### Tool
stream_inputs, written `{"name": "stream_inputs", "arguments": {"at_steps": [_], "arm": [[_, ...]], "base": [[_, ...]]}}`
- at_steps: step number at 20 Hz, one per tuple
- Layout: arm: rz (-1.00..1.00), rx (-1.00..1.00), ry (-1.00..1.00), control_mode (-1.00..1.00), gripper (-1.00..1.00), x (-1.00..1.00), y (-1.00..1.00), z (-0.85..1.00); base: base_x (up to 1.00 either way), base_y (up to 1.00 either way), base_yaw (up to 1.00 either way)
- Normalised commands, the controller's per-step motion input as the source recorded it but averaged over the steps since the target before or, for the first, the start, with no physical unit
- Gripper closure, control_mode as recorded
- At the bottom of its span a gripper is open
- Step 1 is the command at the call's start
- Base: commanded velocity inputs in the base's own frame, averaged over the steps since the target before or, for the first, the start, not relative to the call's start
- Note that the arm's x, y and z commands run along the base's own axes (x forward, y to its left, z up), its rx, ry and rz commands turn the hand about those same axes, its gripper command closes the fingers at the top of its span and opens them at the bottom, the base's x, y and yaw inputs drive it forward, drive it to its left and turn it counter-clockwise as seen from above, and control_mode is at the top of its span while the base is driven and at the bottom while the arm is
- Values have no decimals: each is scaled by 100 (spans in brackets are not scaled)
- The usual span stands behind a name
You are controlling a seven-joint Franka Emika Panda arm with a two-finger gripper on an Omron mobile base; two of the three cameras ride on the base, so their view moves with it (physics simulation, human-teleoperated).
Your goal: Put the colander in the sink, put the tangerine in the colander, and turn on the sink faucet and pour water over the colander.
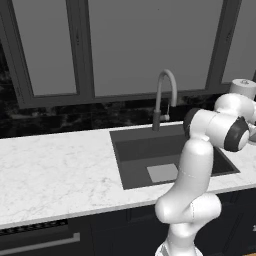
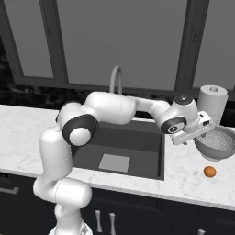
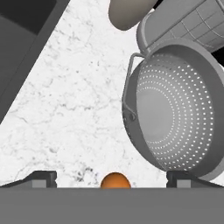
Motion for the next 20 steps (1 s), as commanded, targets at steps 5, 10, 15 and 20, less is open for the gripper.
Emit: {"name": "stream_inputs", "arguments": {"at_steps": [5,10,15,20], "arm": [[2,0,0,-100,-100,17,0,-14],[3,0,0,-100,-100,9,0,-9],[0,0,3,-100,-100,31,0,-11],[0,0,3,-100,-100,33,0,-10]], "base": [[0,0,0],[0,0,0],[0,0,0],[0,0,0]]}}
